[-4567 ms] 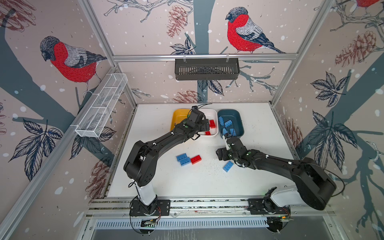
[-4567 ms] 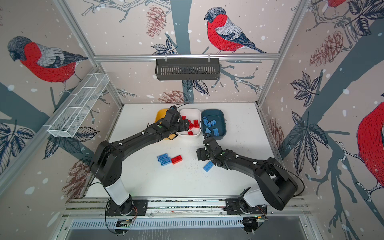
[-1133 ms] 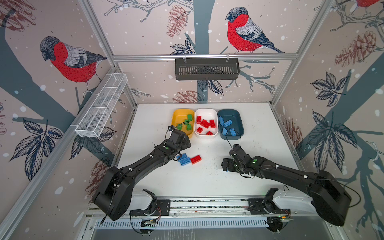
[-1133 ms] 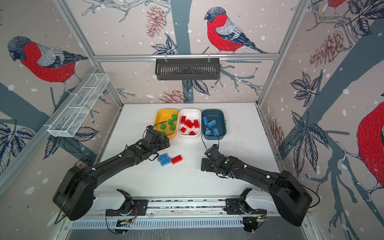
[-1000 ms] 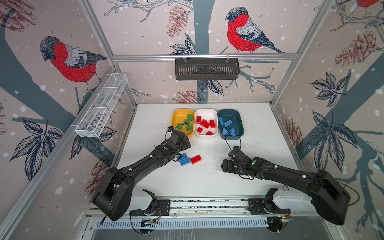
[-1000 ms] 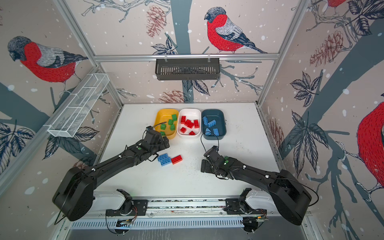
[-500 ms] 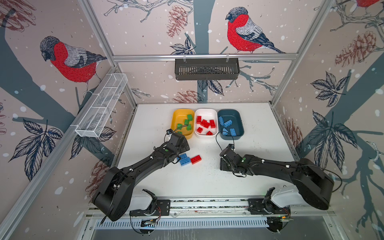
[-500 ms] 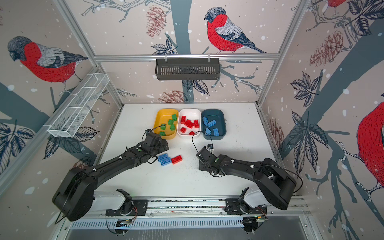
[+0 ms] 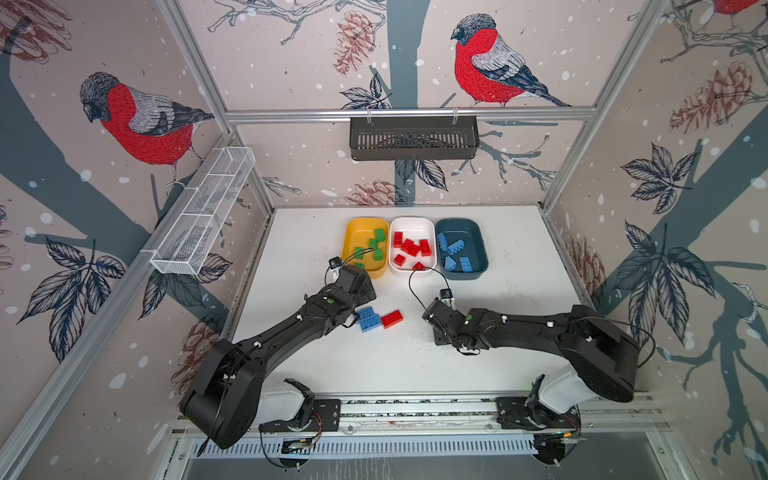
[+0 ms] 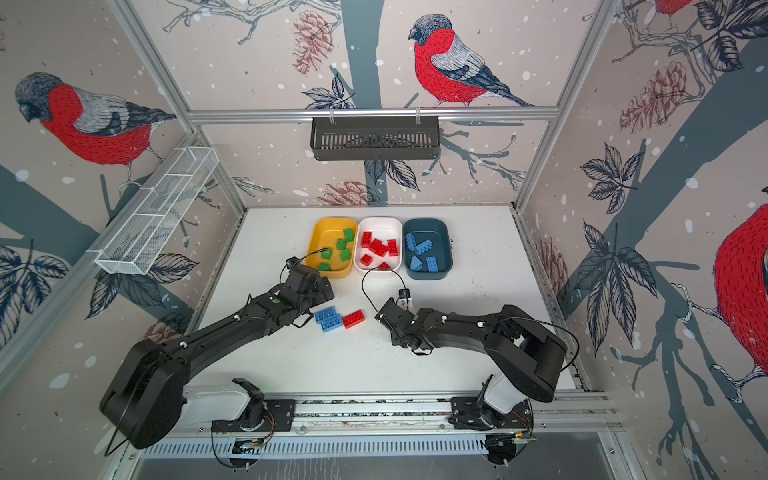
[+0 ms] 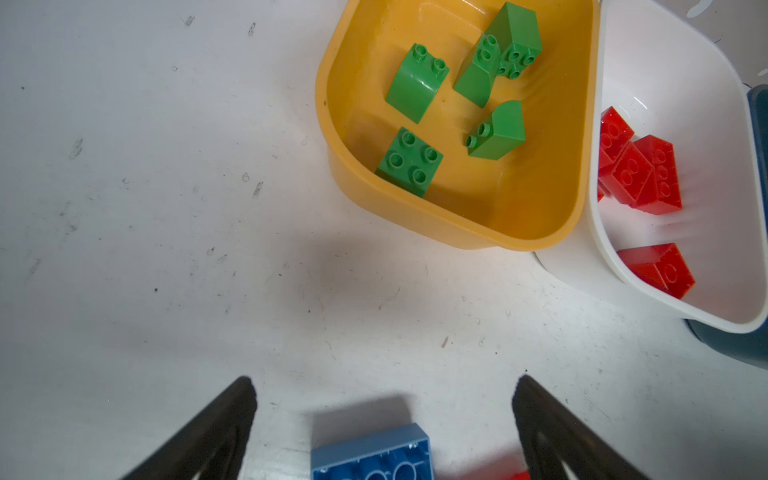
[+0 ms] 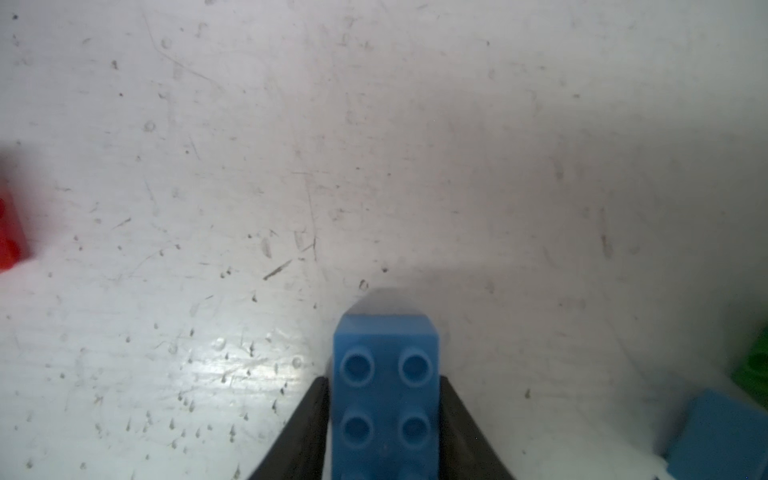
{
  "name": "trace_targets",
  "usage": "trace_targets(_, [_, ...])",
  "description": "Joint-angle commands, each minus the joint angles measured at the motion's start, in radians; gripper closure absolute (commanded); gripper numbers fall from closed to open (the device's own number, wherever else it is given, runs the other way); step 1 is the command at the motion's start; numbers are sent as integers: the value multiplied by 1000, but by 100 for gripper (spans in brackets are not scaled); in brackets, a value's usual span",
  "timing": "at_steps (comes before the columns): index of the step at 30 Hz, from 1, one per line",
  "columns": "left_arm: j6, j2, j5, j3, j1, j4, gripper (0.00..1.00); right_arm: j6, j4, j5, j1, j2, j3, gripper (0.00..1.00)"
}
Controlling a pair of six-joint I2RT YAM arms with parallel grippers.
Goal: Sort the legos into containers by color
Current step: 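Grasp a light blue brick on the table with the right gripper, then carry the blue brick over the teal bin and release it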
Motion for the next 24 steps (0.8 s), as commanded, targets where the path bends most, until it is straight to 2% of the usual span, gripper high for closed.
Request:
trace_targets(1, [26, -21, -30, -8, 2, -10, 3, -46, -25, 19, 2, 2, -6, 61])
trace_targets(10, [77, -46, 2, -29, -7, -44, 3, -177, 100, 62, -3, -92, 23, 74])
trace_targets(17, [26, -35, 22, -39, -65, -101, 3, -241, 266, 80, -45, -155, 53, 75])
trace_targets(24, [-60, -52, 143, -120, -98, -42, 3, -326, 382, 89, -195, -166, 88, 75])
